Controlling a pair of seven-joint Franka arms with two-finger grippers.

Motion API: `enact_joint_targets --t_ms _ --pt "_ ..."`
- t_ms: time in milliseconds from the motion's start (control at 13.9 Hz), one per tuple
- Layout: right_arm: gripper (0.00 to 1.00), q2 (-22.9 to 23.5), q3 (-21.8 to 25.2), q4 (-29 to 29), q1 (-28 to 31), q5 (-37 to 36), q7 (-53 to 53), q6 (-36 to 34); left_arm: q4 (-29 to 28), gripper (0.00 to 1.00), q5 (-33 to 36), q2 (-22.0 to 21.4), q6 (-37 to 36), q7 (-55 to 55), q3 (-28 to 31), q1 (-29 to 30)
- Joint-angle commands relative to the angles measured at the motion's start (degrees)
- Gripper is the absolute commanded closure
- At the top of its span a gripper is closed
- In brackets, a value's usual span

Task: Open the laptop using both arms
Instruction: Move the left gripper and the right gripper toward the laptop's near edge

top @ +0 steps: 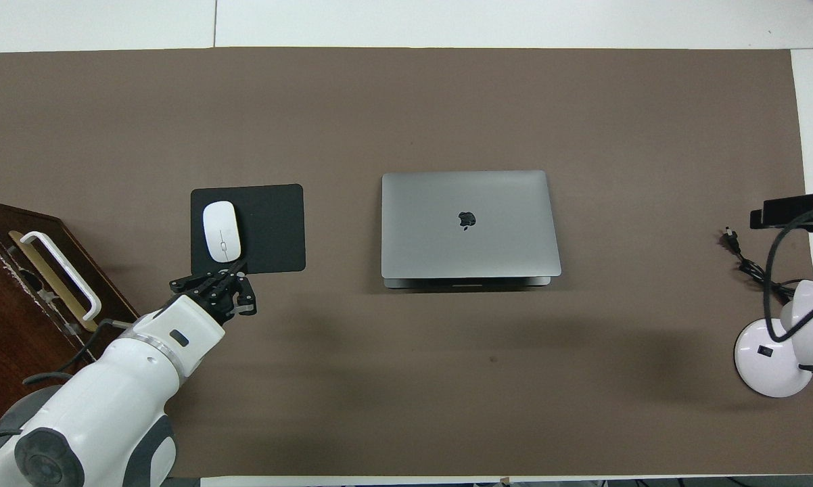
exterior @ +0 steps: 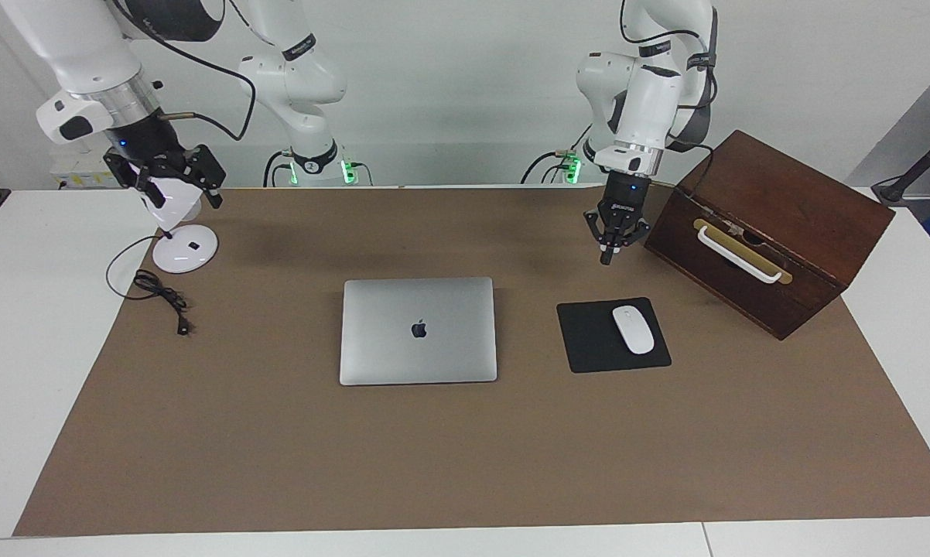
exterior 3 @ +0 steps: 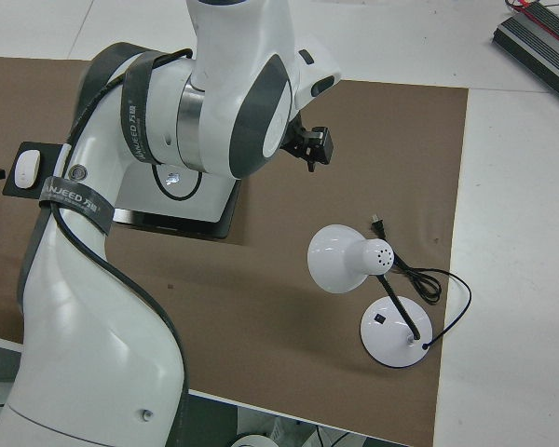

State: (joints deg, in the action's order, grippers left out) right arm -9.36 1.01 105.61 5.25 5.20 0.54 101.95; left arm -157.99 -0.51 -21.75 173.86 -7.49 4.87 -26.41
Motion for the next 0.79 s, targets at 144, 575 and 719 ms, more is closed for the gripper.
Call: enact_joint_targets --t_ms 144,575,719 --pt "0.01 -3.4 0.0 14.3 -2.9 9.3 3.1 17.5 -6.8 1.0 0.5 0.4 12.8 -3.9 0.4 -5.3" --pt "0.01 -10.7 -0.8 30.9 -4.0 29.2 3.9 29.2 -6.5 1.0 -6.8 11.8 26.8 -7.0 0.5 -16.1" --pt "0.01 -14.0 -1.2 39.1 -10.8 35.7 9.0 40.1 -5.9 1.0 -11.5 12.5 26.8 -7.0 0.4 -19.4"
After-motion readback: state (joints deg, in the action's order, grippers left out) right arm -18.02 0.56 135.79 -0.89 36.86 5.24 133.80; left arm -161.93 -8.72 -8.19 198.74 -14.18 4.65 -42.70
